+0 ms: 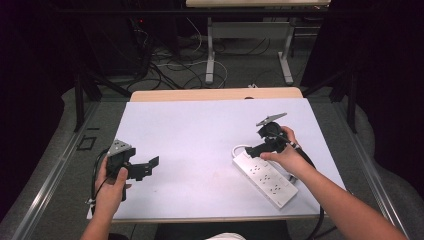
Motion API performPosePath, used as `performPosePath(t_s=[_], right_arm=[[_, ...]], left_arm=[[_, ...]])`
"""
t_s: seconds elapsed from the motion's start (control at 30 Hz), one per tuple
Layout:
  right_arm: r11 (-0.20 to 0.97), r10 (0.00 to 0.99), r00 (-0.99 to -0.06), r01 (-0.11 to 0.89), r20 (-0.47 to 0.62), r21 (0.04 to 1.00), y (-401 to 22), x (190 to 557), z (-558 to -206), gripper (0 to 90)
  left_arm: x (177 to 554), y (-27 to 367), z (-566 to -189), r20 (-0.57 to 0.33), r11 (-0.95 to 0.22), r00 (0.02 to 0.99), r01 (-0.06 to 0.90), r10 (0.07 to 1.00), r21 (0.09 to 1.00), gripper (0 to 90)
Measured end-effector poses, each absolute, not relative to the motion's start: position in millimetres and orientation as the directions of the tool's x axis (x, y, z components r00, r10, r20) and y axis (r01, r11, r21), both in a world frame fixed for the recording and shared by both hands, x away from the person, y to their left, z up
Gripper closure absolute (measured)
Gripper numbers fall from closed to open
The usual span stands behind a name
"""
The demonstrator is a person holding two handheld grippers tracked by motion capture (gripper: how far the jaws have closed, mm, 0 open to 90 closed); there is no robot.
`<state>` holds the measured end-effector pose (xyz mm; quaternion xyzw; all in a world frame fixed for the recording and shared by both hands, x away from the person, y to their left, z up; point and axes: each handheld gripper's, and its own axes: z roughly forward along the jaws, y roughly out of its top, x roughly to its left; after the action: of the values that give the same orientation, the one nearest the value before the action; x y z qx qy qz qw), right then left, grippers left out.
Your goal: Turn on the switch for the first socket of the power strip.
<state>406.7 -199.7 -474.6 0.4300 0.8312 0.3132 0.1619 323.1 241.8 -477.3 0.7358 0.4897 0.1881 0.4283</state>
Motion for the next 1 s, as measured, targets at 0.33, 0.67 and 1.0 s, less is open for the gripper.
performPosePath(t_s=[0.33,0.67,1.0], right_arm=[[0.391,0.831,-0.557,0.601,0.014,0.697,-209,401,-469,0.0],[0.365,0.837,-0.547,0.574,0.011,0.733,-220,387,-464,0.1],[0.335,0.849,-0.528,0.538,-0.001,0.773,-237,371,-457,0.2]], left_arm=[[323,246,-478,-0.154,-0.129,0.427,0.564,0.891,0.816,0.2],[324,251,-479,-0.169,-0.112,0.422,0.565,0.891,0.818,0.4],[325,256,-479,-0.176,-0.097,0.408,0.566,0.896,0.818,0.6]])
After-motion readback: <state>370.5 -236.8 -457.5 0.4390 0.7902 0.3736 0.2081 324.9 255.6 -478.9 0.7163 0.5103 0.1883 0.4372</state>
